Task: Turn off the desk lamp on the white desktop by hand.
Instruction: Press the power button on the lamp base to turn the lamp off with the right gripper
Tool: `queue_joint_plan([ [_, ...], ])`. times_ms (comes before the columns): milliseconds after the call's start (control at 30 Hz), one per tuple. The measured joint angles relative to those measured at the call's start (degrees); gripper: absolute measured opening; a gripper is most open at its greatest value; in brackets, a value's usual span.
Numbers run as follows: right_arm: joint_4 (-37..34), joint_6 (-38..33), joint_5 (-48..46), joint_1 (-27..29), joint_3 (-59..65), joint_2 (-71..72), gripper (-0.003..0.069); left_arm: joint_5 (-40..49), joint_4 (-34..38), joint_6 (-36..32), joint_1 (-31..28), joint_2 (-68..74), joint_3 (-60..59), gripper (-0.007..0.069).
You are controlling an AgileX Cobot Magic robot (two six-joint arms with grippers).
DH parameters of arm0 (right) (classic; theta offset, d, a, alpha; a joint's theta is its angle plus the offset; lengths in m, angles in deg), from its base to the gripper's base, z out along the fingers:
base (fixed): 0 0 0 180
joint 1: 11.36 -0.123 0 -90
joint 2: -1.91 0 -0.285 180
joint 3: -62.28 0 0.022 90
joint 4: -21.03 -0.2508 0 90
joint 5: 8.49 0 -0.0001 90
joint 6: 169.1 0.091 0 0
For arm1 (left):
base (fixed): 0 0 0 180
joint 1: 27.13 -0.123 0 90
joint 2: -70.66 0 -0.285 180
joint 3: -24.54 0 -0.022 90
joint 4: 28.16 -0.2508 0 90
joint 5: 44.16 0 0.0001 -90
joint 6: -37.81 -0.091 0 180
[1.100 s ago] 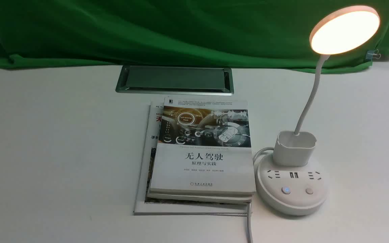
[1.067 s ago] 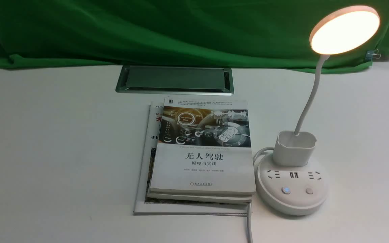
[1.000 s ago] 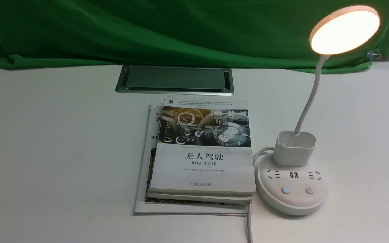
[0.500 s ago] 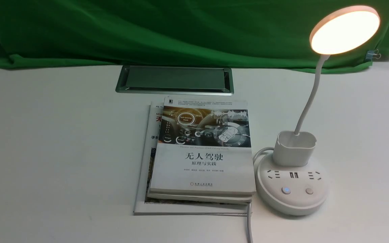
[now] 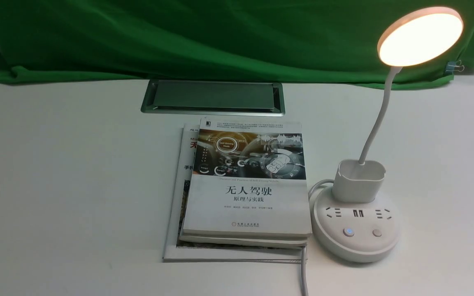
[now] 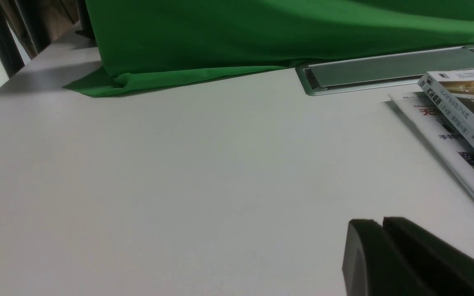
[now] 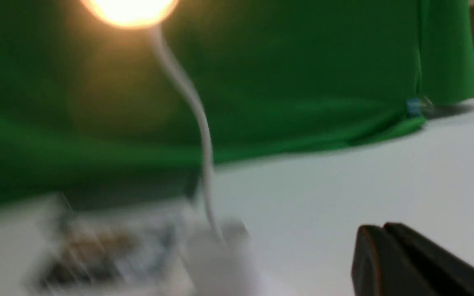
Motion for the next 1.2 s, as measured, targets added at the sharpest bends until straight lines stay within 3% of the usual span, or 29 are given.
queue_joint_plan([
  [133,-0.6,8.1,4.6,0.0,0.0,0.0,0.0048,0.0,0.0,0.0,0.0,0.0,0.0,0.0020],
  [267,-0.8,9.0,3.1,0.0,-0.7,-0.2,0.0048,0.0,0.0,0.0,0.0,0.0,0.0,0.0020],
  [433,-0.8,-1.4,-17.8,-1.8,-16.3,-11.4,0.0047,0.0,0.0,0.0,0.0,0.0,0.0,0.0020],
  [600,-0.8,-13.6,-42.5,-2.7,-36.1,-33.6,0.0047,0.0,0.0,-0.1,0.0,0.0,0.0,0.0020],
  [700,-0.8,-16.4,-49.0,-2.8,-42.3,-44.8,0.0047,0.0,-0.1,-0.1,0.0,0.0,0.0,0.0020],
  [967,-0.5,-17.3,-50.0,-9.2,-52.6,-72.2,0.0041,0.0,-0.1,-0.1,0.0,0.0,0.0,0.0020],
  [1200,-0.3,-17.3,-48.0,-12.8,-56.7,-86.8,0.0035,0.0,-0.2,-0.1,0.0,0.0,0.0,0.0020],
])
